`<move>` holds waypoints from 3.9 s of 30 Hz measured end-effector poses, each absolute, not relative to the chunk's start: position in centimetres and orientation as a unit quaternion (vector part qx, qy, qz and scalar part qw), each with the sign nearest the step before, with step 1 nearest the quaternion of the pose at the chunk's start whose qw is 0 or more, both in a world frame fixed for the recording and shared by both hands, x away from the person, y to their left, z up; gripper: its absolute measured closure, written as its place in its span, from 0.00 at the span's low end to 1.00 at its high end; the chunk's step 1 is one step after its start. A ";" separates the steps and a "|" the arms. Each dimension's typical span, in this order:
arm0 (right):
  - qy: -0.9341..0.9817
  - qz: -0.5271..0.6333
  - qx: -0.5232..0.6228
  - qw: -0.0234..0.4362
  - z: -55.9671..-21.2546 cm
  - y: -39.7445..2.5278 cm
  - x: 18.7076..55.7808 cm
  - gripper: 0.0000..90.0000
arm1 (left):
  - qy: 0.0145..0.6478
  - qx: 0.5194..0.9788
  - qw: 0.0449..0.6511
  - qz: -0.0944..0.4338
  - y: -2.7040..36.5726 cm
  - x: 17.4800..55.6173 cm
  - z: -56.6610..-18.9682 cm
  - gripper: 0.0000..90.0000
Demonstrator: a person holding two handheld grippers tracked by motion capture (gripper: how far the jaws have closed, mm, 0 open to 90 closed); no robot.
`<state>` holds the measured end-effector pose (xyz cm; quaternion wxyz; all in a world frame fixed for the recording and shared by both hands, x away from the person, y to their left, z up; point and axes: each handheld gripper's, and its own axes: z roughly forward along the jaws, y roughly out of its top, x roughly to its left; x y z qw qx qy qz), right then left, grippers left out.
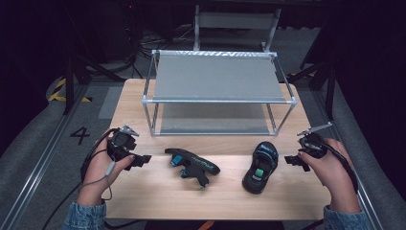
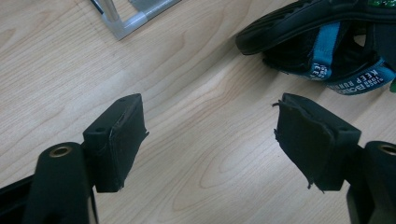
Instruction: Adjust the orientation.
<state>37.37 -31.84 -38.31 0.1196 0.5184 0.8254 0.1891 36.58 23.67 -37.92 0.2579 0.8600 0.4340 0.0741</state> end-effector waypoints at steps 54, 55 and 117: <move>0.809 0.164 0.552 0.117 -39.6 -35.0 34.3 0.38 | 0.316 0.901 0.294 0.044 13.0 39.7 -37.9 1.00; 0.808 0.163 0.554 0.117 -39.6 -35.1 34.2 0.38 | 0.316 0.901 0.294 0.044 13.0 39.7 -37.9 1.00; 0.809 0.171 0.551 0.114 -39.7 -35.8 32.8 0.38 | 0.274 0.902 0.332 0.011 2.3 41.9 -39.2 0.96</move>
